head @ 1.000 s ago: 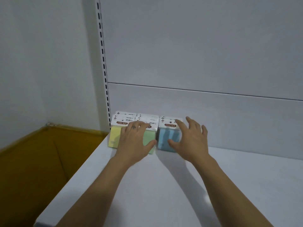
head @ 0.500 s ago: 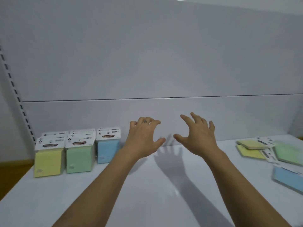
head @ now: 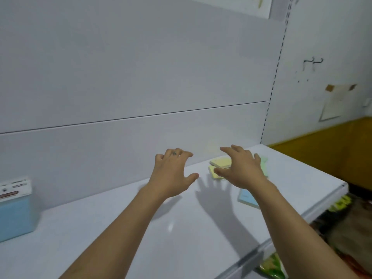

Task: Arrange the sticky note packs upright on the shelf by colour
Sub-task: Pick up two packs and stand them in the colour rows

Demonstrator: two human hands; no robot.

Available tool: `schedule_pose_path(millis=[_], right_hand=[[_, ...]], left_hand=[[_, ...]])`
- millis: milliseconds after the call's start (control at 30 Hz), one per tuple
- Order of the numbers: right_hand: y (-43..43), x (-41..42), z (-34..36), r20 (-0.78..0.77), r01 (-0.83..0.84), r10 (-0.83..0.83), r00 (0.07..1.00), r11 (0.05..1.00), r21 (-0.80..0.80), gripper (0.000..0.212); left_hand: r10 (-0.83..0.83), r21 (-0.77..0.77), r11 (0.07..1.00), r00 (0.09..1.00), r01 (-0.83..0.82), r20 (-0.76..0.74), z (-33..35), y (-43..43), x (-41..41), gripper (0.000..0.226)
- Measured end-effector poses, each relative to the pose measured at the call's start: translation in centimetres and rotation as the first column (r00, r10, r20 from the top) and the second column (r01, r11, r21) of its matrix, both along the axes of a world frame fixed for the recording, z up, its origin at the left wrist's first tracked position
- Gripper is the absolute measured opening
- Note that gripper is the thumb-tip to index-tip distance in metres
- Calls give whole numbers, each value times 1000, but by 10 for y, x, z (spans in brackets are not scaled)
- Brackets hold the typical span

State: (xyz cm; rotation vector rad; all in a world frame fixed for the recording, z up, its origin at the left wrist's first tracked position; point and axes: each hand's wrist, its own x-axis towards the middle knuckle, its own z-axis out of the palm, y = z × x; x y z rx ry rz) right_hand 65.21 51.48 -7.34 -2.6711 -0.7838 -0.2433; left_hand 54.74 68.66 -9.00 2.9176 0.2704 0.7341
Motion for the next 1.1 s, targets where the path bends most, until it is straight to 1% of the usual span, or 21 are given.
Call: schedule_pose_path(millis=[100, 233, 467, 567, 667, 733, 833, 900, 1000, 1067, 1100], right_hand=[[-29, 25, -8, -30, 47, -47, 998, 999, 2, 66], [-59, 57, -25, -31, 106, -105, 994, 994, 33, 62], [-93, 107, -66, -149, 176, -165, 975, 983, 58, 60], [-97, 125, -82, -187, 221, -203, 961, 972, 77, 68], [-93, 140, -91, -190, 255, -239, 952, 965, 65, 75], [-88, 148, -94, -179, 270, -258, 950, 961, 51, 75], [-79, 153, -99, -158, 295, -285, 946, 954, 45, 72], [-76, 151, -103, -111, 275, -266, 958, 958, 78, 63], [-78, 154, -109, 26, 123, -126, 992, 987, 101, 49], [-79, 160, -109, 79, 18, -28, 997, 993, 120, 50], [-79, 162, -109, 65, -5, -3, 998, 992, 126, 52]], left_hand=[[-21, -14, 1000, 999, 20, -31, -9, -21, 26, 58], [-15, -53, 999, 997, 11, -75, -21, -44, 59, 56], [21, -112, 993, 986, -40, -165, -47, -73, 110, 58], [23, -123, 991, 986, -44, -162, -63, -82, 124, 62], [41, -111, 992, 976, -66, -212, -78, -87, 132, 71], [66, -111, 989, 971, -94, -231, -82, -85, 138, 72], [68, -160, 982, 975, -104, -213, -85, -80, 145, 74], [49, -173, 982, 982, -81, -181, -91, -77, 150, 74], [25, -164, 985, 986, -52, -166, -100, -71, 154, 75], [4, -122, 992, 987, -24, -161, -104, -65, 157, 78], [-10, -115, 993, 987, -9, -160, -105, -63, 158, 77]])
